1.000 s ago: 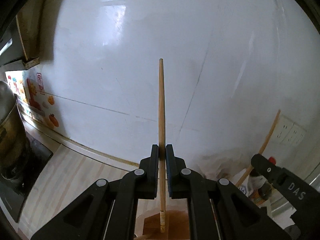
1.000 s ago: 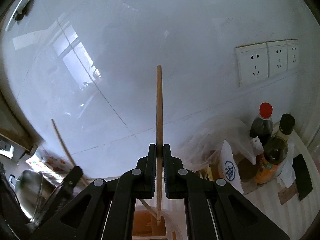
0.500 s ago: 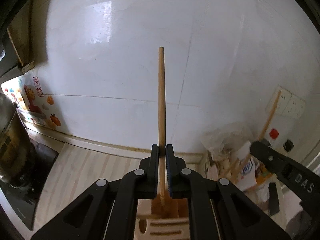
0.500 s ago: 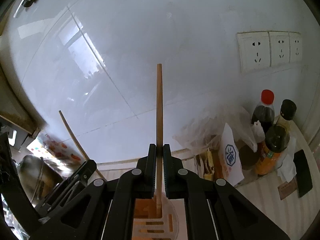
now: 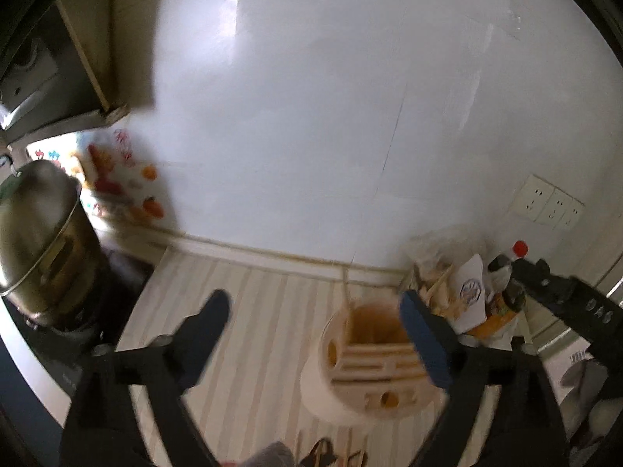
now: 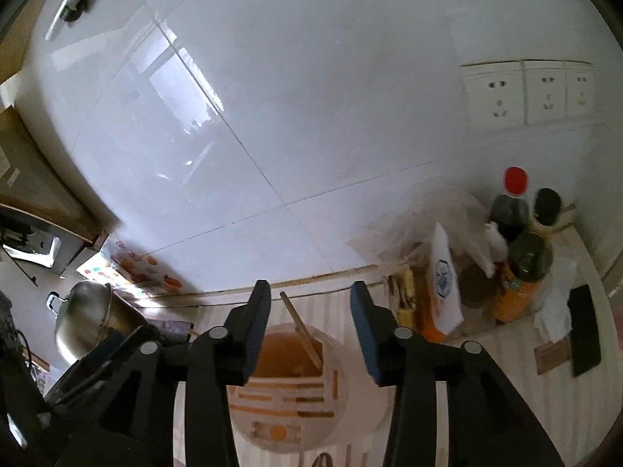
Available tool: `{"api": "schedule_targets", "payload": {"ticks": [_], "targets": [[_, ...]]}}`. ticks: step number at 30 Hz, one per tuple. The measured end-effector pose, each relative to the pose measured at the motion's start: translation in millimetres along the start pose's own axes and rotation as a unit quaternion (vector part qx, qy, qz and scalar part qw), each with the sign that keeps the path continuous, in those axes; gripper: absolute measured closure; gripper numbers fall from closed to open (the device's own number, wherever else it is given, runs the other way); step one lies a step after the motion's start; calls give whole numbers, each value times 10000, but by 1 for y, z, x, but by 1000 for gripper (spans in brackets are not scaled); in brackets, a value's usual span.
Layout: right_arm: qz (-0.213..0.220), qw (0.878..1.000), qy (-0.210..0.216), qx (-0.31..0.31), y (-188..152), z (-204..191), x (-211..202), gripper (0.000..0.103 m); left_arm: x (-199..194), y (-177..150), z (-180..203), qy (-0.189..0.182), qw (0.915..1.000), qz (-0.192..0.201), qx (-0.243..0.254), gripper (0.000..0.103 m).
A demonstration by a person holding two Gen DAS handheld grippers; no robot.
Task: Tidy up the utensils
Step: 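Lower the left gripper's chopstick into the holder and open while the right gripper does likewise, then return both grippers to the mat and close each on a wooden chopstick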
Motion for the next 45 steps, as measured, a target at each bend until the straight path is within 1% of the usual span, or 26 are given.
{"api": "schedule_targets", "payload": {"ticks": [1, 4, 5, 8, 10, 12, 14, 18, 20, 23, 25, 26, 27, 29, 31, 32, 33, 34, 35, 36, 37, 39, 41, 43, 44, 45], "targets": [[-4, 10000, -41, 38, -2, 3, -6, 50, -2, -5, -4, 80, 10000, -15, 3, 0], [-40, 9998, -127, 165, -11, 11, -19, 45, -5, -20, -12, 329, 9994, -41, 65, 0], [-58, 9996, -170, 209, -15, 14, -23, 44, -5, -25, -14, 357, 9993, -62, 68, 0], [-70, 9993, -228, 299, -28, 21, -32, 35, 0, -44, -23, 429, 9988, -223, 14, 0], [-79, 9991, -256, 328, -41, 27, -37, 29, 6, -58, -26, 515, 9980, -375, 44, 0], [-83, 9988, -325, 356, -54, 34, -40, 26, 15, -77, -29, 519, 9968, -608, 64, 0], [-123, 9981, -471, 375, -67, 42, -40, 26, 24, -95, -32, 564, 9950, -816, 79, 0], [-376, 9952, -792, 425, -98, 66, -35, 26, 50, -141, -34, 711, 9878, -1377, 170, 0], [-609, 9923, -935, 535, -114, 82, -29, 26, 63, -162, -35, 753, 9833, -1641, 214, 0], [-995, 9857, -1144, 735, -141, 107, -19, 26, 85, -196, -33, 767, 9736, -2125, 314, 1], [-1247, 9806, -1243, 861, -158, 123, -11, 26, 101, -220, -32, 690, 9654, -2490, 349, 3], [-1348, 9784, -1280, 906, -166, 129, -8, 27, 106, -229, -31, 626, 9623, -2622, 363, 7], [-1437, 9763, -1317, 941, -173, 134, -6, 30, 113, -241, -30, 555, 9576, -2804, 363, 10], [-1715, 9694, -1423, 1032, -191, 148, 2, 36, 123, -259, -28, 488, 9497, -3063, 425, 27], [-1930, 9635, -1512, 1074, -207, 159, 8, 43, 132, -275, -26, 438, 9423, -3284, 473, 37], [-2032, 9604, -1569, 1080, -215, 163, 11, 45, 134, -279, -25, 421, 9408, -3329, 485, 44], [-2162, 9567, -1615, 1091, -224, 169, 15, 47, 136, -283, -24, 419, 9391, -3374, 502, 48], [-2230, 9546, -1640, 1103, -229, 172, 18, 52, 138, -287, -23, 436, 9375, -3413, 527, 55], [-2306, 9522, -1668, 1113, -236, 175, 22, 54, 140, -289, -22, 453, 9365, -3433, 546, 62], [-2374, 9504, -1677, 1104, -242, 178, 24, 61, 142, -292, -21, 472, 9354, -3457, 572, 64], [-2446, 9484, -1703, 1082, -249, 180, 27, 64, 141, -292, -19, 475, 9371, -3407, 586, 66], [-2521, 9454, -1804, 1010, -258, 182, 31, 66, 141, -293, -16, 472, 9378, -3377, 659, 70], [-2601, 9419, -1921, 911, -267, 183, 35, 68, 141, -293, -13, 400, 9385, -3361, 680, 86], [-2661, 9391, -2015, 814, -272, 182, 37, 70, 141, -292, -10, 482, 9388, -3326, 755, 96], [-2683, 9378, -2078, 733, -275, 181, 38, 73, 142, -292, -9, 514, 9389, -3313, 780, 97], [-2690, 9368, -2143, 632, -278, 180, 39, 81, 142, -292, -7, 516, 9391, -3306, 778, 97]]}}
Point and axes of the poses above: each gripper's, at about its wrist camera, not at the fingertips, and x roughly the way its jaws point, z to its right, y to its top, the point moved 2 cm from there along x, roughly the way its jaws point
